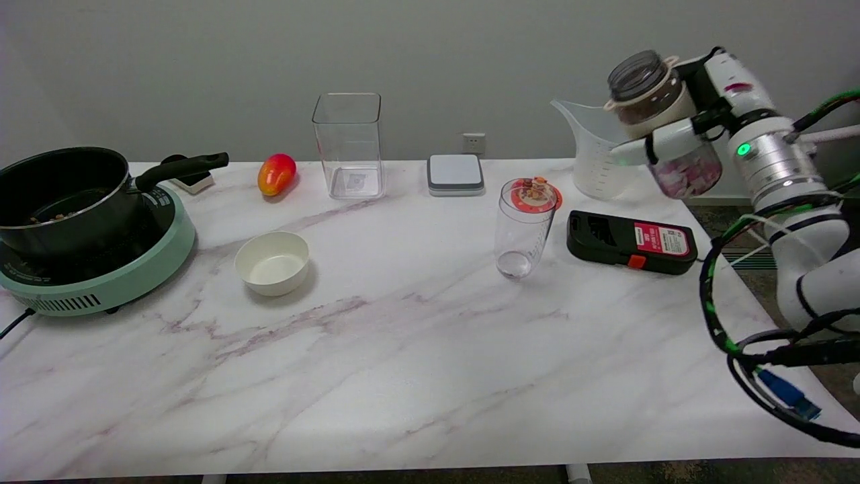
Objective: Pour the contents of the bottle into the measuring cup.
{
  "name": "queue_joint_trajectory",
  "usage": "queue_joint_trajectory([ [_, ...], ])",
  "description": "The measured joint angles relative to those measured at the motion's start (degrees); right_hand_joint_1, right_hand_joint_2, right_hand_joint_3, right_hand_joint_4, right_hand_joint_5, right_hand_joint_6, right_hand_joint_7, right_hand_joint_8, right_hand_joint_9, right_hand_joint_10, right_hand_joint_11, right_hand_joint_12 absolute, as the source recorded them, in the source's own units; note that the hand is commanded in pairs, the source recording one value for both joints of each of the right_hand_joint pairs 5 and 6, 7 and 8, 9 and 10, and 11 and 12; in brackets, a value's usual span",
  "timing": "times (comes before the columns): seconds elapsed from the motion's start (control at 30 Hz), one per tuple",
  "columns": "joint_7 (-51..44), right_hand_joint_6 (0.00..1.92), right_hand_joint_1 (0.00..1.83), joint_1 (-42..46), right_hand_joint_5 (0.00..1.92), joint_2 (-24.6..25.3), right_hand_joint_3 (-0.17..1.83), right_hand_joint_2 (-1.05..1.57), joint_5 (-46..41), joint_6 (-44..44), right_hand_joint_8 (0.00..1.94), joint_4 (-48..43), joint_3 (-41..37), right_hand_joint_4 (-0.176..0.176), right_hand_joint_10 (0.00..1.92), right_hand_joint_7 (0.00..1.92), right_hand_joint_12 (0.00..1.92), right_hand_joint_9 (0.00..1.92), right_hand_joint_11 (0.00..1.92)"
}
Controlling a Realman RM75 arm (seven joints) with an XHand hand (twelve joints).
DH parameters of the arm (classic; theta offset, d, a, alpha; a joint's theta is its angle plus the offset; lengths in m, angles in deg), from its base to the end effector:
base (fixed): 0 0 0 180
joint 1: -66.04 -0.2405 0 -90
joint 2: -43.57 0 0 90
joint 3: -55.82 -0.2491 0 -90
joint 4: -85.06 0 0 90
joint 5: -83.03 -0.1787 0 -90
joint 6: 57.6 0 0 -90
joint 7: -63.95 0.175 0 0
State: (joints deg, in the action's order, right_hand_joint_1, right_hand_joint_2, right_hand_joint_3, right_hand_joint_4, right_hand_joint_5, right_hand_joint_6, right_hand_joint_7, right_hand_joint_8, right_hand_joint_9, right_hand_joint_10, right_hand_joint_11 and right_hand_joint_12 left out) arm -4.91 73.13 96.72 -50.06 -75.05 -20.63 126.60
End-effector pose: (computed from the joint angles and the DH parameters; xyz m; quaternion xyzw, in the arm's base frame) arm -0.1007 -0.3006 0.4737 0.5531 -0.0366 0.2846 0.7822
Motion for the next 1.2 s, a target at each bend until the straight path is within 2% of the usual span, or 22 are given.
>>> queue_joint_trajectory([
  [0.27,3.81,1.80,1.32,1.39,1.80,1.87,0.29,1.33,9.89,-1.45,1.74,-0.30,5.39,0.000,1.43,1.74,1.26,1.43,1.26],
  [0.67,16.18,1.74,1.38,3.35,1.74,3.38,0.33,1.21,27.91,-8.58,1.70,-0.47,13.47,0.000,1.39,1.70,1.24,1.39,1.24],
  [1.2,24.36,1.66,1.44,5.22,1.66,3.91,0.42,1.05,39.93,-15.20,1.67,-0.63,19.97,0.000,1.36,1.67,1.21,1.36,1.21],
])
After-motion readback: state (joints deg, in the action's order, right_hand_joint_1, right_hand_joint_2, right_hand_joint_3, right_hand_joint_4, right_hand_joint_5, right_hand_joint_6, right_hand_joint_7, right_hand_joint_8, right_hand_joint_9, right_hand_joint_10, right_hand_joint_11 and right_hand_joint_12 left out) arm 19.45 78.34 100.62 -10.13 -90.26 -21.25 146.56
